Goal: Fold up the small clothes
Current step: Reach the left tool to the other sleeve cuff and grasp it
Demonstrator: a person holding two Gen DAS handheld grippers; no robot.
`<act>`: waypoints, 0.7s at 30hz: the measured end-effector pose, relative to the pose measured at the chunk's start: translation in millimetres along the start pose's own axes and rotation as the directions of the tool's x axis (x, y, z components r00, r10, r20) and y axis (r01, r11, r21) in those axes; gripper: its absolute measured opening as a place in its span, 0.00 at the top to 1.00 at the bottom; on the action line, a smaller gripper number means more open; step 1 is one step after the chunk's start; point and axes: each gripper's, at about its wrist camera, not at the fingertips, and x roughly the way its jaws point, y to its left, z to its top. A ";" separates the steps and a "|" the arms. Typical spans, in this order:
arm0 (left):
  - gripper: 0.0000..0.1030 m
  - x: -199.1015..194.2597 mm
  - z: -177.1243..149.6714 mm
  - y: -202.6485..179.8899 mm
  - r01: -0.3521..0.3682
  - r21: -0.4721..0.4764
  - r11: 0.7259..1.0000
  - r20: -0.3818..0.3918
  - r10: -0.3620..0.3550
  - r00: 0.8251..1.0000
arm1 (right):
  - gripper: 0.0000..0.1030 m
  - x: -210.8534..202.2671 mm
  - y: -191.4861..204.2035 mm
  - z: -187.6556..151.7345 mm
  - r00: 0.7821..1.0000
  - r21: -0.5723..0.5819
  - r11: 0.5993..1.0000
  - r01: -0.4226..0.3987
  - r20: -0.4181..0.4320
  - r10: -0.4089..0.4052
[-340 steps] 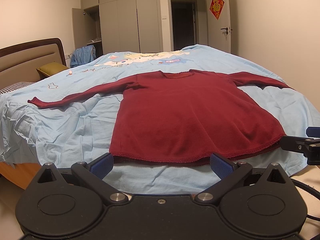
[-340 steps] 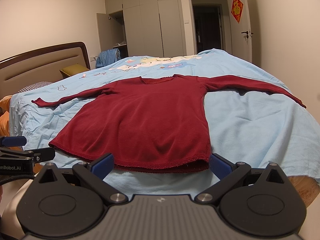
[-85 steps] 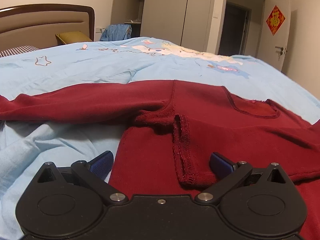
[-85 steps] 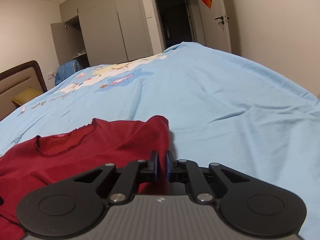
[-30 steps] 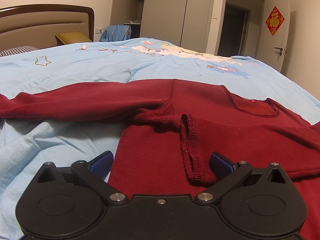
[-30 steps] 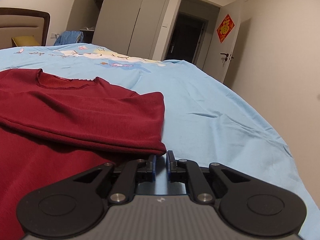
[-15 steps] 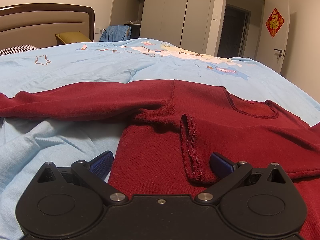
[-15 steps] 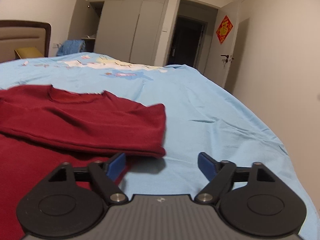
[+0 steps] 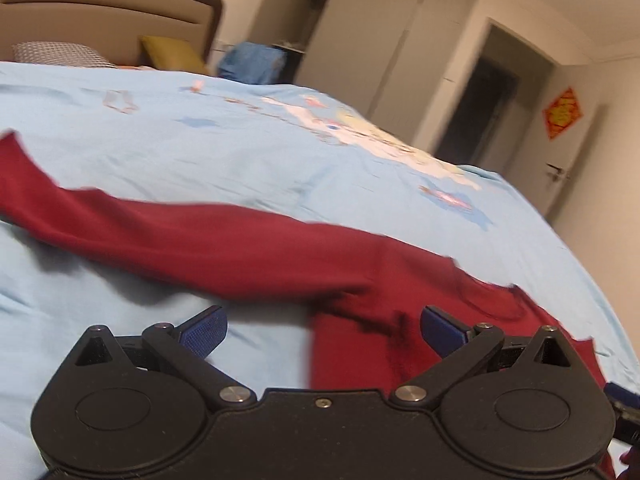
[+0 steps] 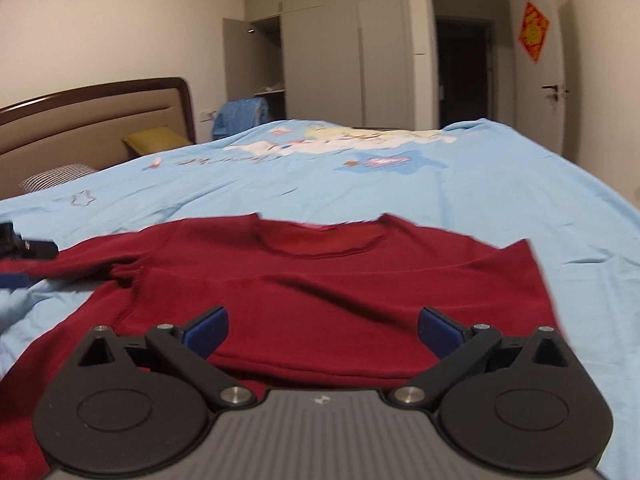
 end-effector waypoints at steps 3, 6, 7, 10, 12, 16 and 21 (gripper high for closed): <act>0.00 -14.6 14.6 32.7 -0.116 0.003 0.993 0.032 0.116 0.993 | 0.00 8.4 16.7 -12.7 0.999 -0.039 0.998 -0.044 -0.023 0.043; 0.00 -28.8 28.8 69.9 -0.262 -0.027 0.965 0.109 0.263 0.959 | 0.00 15.6 27.4 -29.7 0.997 -0.082 0.996 -0.047 -0.057 0.042; 0.00 -31.4 33.7 81.6 -0.301 -0.040 0.953 0.127 0.303 0.944 | 0.00 17.8 29.2 -33.9 0.997 -0.092 0.995 -0.039 -0.063 0.033; 0.00 -31.5 50.7 120.3 -0.330 -0.078 0.941 0.125 0.337 0.933 | 0.00 21.2 30.9 -38.7 0.997 -0.100 0.995 -0.029 -0.068 0.022; 0.00 -27.0 59.9 142.5 -0.295 -0.130 0.947 0.095 0.308 0.947 | 0.00 21.3 30.9 -40.1 0.998 -0.103 0.994 -0.027 -0.067 0.020; 0.01 -13.2 68.3 175.2 -0.229 -0.243 0.942 0.031 0.244 0.969 | 0.00 22.7 32.4 -43.0 0.998 -0.112 0.994 -0.019 -0.061 0.012; 0.01 2.7 71.7 190.7 -0.240 -0.348 0.906 0.024 0.264 0.964 | 0.00 23.1 33.4 -44.1 0.998 -0.119 0.993 -0.013 -0.056 0.006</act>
